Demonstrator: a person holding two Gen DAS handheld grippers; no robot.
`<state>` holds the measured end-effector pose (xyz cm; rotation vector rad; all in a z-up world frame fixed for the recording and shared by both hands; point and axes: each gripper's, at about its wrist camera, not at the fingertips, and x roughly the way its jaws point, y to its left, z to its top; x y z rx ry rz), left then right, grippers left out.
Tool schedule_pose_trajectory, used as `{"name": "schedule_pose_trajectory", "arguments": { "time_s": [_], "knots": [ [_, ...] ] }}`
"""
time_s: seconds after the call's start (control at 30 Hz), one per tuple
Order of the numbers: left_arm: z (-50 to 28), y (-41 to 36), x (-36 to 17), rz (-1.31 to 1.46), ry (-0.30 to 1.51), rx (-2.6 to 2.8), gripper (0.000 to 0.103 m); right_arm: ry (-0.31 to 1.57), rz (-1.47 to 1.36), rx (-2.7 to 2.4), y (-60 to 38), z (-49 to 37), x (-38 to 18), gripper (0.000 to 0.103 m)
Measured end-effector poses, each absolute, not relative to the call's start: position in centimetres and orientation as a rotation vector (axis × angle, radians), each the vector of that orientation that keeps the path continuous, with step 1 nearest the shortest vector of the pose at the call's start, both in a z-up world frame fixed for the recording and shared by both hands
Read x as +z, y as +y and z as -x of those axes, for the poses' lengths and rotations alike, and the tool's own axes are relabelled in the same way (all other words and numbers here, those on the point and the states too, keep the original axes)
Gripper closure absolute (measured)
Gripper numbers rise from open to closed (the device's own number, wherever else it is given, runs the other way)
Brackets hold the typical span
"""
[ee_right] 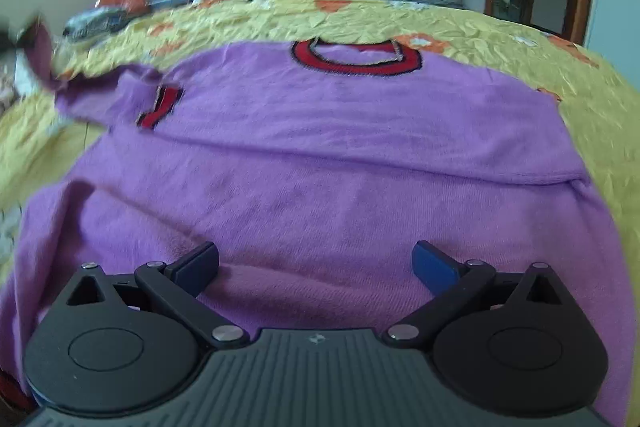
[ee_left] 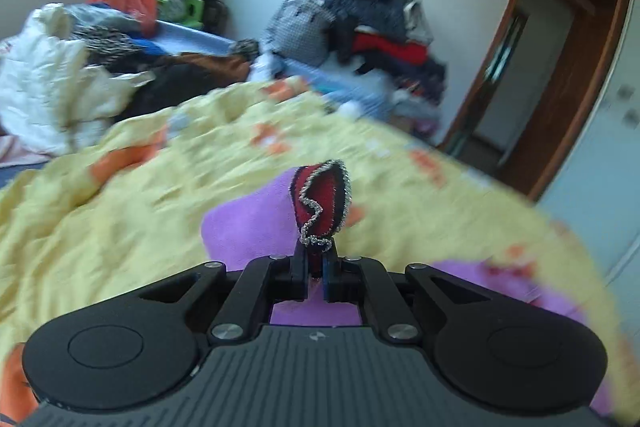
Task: Fold small clothes
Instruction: 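Grasp the other red sleeve cuff with the left tool and fold it across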
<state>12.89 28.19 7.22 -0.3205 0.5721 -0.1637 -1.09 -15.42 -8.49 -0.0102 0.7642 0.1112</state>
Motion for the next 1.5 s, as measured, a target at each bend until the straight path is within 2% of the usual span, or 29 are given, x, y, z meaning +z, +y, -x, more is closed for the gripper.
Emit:
{"name": "schedule_pose_trajectory", "arguments": {
  "time_s": [0.23,0.43,0.7,1.0,1.17,1.5],
  "knots": [
    [-13.0,22.3,14.5,0.469,0.607,-0.339,0.095,0.735,0.029,0.122,-15.3,3.7,-8.9,0.0],
    [-14.5,13.8,15.2,0.474,0.702,-0.489,0.095,0.741,0.008,0.144,-15.8,5.0,-8.7,0.0],
    [-18.3,-0.8,7.9,0.434,0.872,-0.558,0.096,0.711,0.035,0.136,-15.4,6.5,-9.3,0.0],
    [-18.7,-15.2,-0.6,0.363,1.019,-0.643,0.096,0.719,-0.012,0.138,-16.9,7.5,-8.9,0.0],
    [-19.3,-19.1,-3.1,0.322,1.073,-0.643,0.096,0.721,-0.007,0.137,-17.0,7.8,-8.9,0.0],
    [-18.8,-21.9,-6.0,0.293,1.136,-0.706,0.095,0.713,0.032,0.134,-16.6,8.0,-9.1,0.0]
  ]
}}
